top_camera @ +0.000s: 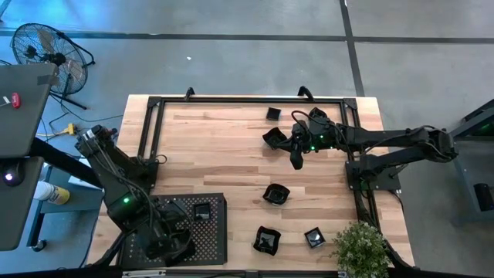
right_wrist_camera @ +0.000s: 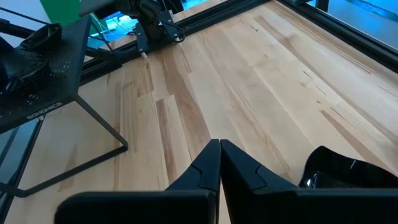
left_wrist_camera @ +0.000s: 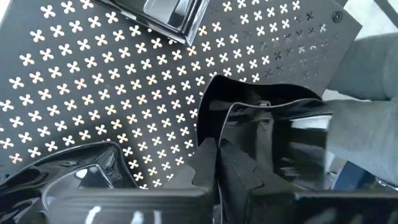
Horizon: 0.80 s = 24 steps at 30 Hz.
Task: Pick & Place Mini shaped plates
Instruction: Stack the distorted square plate on top of the distorted square plate on the shelf
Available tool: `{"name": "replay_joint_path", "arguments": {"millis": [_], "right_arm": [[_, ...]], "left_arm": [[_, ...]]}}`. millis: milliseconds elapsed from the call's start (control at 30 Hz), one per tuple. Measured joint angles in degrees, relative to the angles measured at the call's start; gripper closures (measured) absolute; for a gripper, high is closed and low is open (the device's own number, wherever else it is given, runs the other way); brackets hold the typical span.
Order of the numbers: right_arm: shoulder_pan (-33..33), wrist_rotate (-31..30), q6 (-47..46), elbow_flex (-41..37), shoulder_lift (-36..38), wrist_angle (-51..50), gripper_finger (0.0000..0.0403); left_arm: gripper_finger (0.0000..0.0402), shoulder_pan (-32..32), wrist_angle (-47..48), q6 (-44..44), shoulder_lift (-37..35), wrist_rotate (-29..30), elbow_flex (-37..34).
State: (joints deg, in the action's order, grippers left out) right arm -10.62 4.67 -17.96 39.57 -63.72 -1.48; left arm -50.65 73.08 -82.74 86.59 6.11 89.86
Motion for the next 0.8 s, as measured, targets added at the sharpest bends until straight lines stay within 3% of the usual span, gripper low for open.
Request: {"name": "replay_joint_path", "arguments": {"millis": [433,533,633,700,800], "right_arm": [[0.01,0.00,0.04,0.00,0.00,0.00,0.0400],[-0.02,0.00,0.04,0.00,0.00,0.01,0.0398],[-0.02,0.02,0.04,0.00,0.00,0.00,0.0401],[0.04,0.17,0.04,0.00,0.12,-0.18,0.0401],[0.56,0.42,0.03,0.00,0.81,-1.37,0.0401]], "left_arm": [[0.0314,0.04,0.42,3.73,-0.08,-2.54,0.47],[0.0323,1.48,0.53,8.44,-0.25,-1.33,2.64],[0.0356,4.09,-0.48,15.21,-1.21,2.56,4.62],[0.0386,7.58,-3.75,20.83,-2.33,3.71,4.80],[0.0392,13.29,-8.26,29.92,-3.23,6.36,4.85]]}}
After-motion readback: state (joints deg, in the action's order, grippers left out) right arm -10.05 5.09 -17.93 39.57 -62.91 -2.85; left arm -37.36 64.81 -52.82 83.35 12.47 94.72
